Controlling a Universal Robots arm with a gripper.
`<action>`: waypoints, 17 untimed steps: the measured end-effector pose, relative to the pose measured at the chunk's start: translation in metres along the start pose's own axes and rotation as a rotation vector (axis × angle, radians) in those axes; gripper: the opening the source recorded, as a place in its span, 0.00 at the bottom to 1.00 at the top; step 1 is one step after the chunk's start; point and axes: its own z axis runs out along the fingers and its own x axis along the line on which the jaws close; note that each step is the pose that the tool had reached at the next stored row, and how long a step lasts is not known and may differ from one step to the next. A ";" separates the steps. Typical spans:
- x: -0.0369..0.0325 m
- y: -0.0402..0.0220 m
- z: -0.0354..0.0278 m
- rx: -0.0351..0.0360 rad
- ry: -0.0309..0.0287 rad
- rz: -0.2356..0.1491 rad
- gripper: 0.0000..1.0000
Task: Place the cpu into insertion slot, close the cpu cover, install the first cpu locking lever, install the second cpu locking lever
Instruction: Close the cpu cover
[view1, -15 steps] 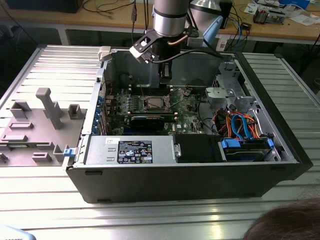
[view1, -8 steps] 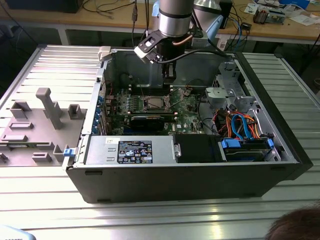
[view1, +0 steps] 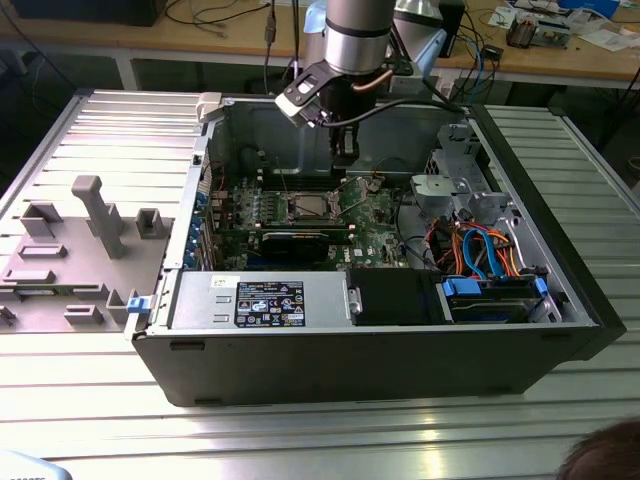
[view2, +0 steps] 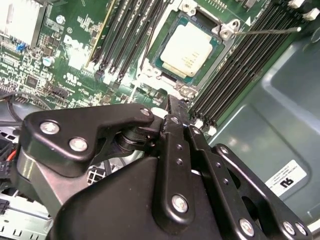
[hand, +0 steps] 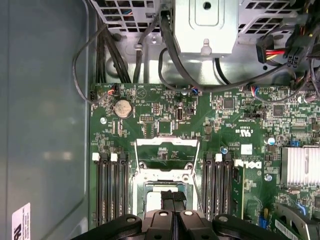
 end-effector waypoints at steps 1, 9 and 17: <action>0.0000 0.0012 0.0001 0.0000 -0.0001 -0.001 0.11; -0.0004 0.0218 0.0004 0.0022 -0.0007 -0.014 0.11; -0.0001 0.0337 0.0007 0.0038 -0.0009 -0.021 0.11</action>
